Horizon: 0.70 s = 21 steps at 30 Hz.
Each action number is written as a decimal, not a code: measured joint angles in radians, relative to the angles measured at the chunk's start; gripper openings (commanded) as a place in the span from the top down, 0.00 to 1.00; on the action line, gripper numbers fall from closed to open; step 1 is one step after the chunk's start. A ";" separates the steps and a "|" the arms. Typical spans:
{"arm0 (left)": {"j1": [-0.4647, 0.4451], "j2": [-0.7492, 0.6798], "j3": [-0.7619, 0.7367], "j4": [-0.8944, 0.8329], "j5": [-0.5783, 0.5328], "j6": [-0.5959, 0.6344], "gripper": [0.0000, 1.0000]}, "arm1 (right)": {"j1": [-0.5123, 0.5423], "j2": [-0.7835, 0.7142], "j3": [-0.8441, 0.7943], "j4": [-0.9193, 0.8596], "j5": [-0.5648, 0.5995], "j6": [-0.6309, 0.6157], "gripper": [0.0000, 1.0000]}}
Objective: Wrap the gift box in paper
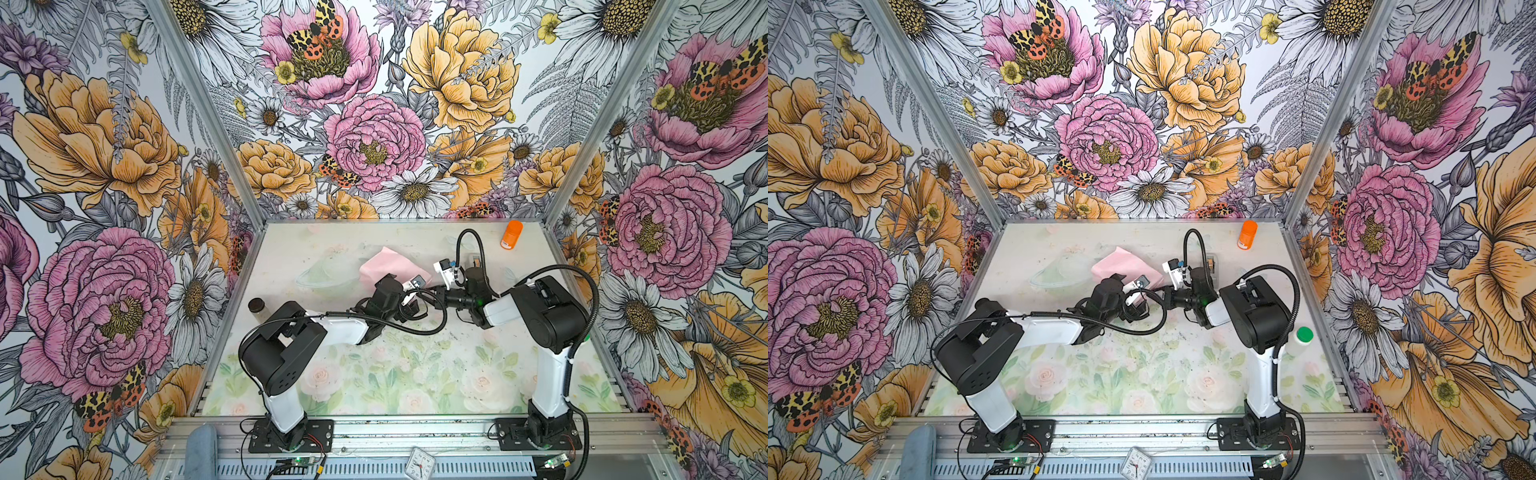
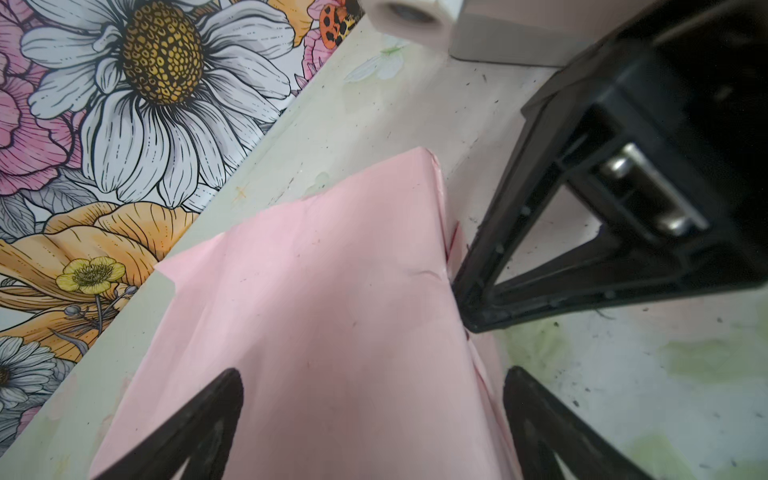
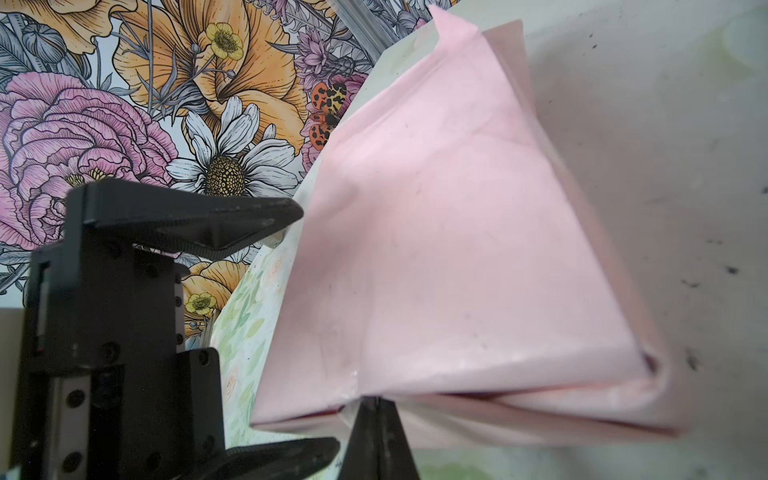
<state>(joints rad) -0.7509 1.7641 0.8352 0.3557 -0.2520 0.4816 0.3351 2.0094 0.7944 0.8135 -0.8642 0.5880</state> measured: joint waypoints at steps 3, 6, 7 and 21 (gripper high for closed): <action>-0.005 0.019 0.005 -0.016 -0.026 -0.011 0.03 | 0.000 0.000 0.000 0.000 0.000 0.001 1.00; -0.006 0.027 0.005 -0.020 -0.041 -0.029 0.04 | 0.000 0.000 0.000 0.000 0.000 0.003 1.00; -0.008 0.028 0.005 -0.019 -0.047 -0.034 0.04 | 0.000 0.000 0.000 0.000 0.000 0.003 1.00; -0.014 0.071 0.047 0.006 -0.108 -0.103 0.19 | 0.000 0.000 -0.007 0.016 0.000 0.007 0.95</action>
<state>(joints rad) -0.7650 1.8351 0.8818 0.3614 -0.3595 0.3790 0.3351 2.0094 0.7872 0.8291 -0.8642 0.5953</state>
